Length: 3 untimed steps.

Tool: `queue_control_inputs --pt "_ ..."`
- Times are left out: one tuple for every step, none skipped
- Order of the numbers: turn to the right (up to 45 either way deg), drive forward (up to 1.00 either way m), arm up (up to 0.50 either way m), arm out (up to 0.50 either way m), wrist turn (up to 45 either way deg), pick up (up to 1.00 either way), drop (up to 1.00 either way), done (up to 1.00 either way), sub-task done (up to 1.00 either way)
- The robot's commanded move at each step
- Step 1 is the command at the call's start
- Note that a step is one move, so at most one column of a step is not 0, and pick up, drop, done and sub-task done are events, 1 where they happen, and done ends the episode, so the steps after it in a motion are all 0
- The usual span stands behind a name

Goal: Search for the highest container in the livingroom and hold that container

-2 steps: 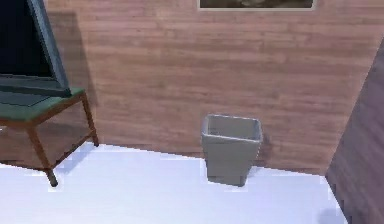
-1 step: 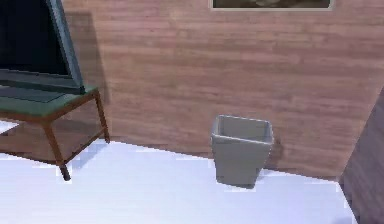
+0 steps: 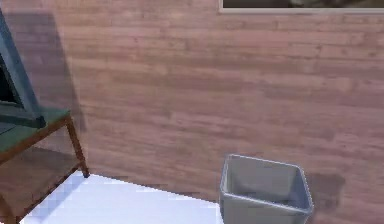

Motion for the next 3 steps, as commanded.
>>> queue_control_inputs --pt "-45.0 0.00 0.00 0.00 0.0 0.00 0.00 0.00 0.00" --pt "-45.0 0.00 0.00 0.00 0.0 0.00 0.00 0.00 0.00" --pt "-45.0 0.00 0.00 0.00 0.0 0.00 0.00 0.00 0.00"
